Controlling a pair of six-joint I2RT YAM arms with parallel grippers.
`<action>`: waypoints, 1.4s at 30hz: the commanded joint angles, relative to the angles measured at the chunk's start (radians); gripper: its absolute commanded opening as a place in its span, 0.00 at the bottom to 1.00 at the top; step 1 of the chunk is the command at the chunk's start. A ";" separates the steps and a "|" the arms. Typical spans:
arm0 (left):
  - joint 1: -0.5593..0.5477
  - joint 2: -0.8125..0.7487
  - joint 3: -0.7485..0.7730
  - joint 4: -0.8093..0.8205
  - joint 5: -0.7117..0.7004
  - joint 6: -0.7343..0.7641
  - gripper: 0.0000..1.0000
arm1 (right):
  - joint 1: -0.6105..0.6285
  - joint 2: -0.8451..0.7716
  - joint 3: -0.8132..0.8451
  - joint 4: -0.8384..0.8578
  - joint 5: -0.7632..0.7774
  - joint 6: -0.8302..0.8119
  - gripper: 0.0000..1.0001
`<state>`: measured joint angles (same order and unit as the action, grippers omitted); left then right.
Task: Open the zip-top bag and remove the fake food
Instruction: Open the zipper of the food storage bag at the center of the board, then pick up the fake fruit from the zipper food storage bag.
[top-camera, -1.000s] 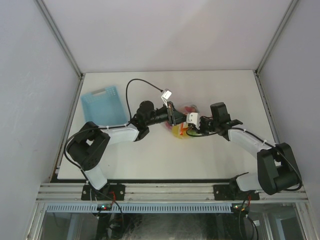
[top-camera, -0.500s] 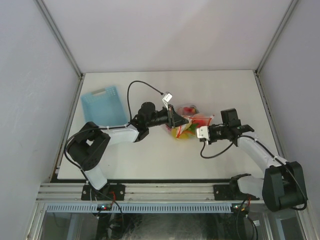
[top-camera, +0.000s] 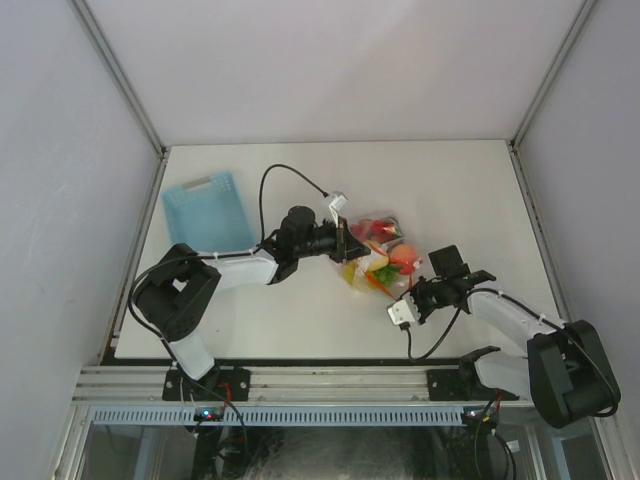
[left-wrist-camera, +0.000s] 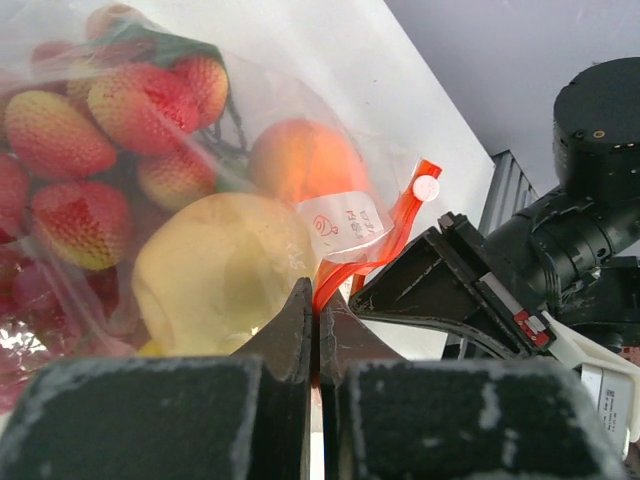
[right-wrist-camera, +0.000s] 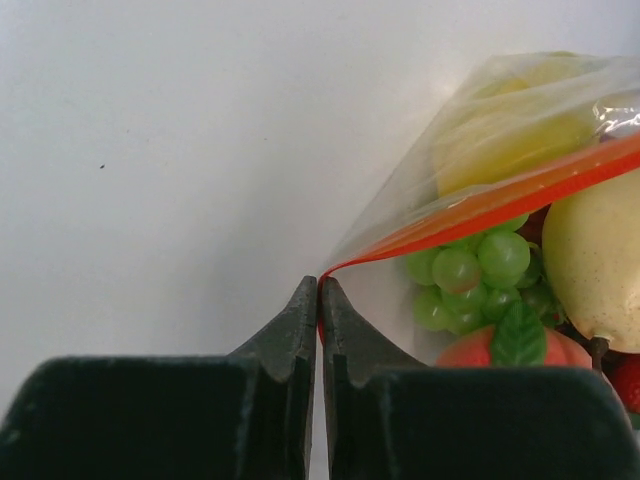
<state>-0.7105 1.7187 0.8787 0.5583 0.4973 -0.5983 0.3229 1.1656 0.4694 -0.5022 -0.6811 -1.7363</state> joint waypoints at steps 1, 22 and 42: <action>0.005 -0.047 0.011 -0.019 -0.038 0.069 0.00 | 0.002 -0.005 -0.005 -0.076 0.005 -0.135 0.03; -0.023 -0.008 0.022 -0.012 0.055 0.113 0.00 | -0.029 0.032 0.176 0.016 -0.217 -0.066 0.49; -0.023 0.001 0.021 0.011 0.068 0.099 0.00 | 0.079 0.266 0.160 0.169 0.014 -0.184 0.63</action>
<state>-0.7273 1.7195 0.8791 0.5297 0.5354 -0.5041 0.3824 1.4109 0.6327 -0.3943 -0.7258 -1.9129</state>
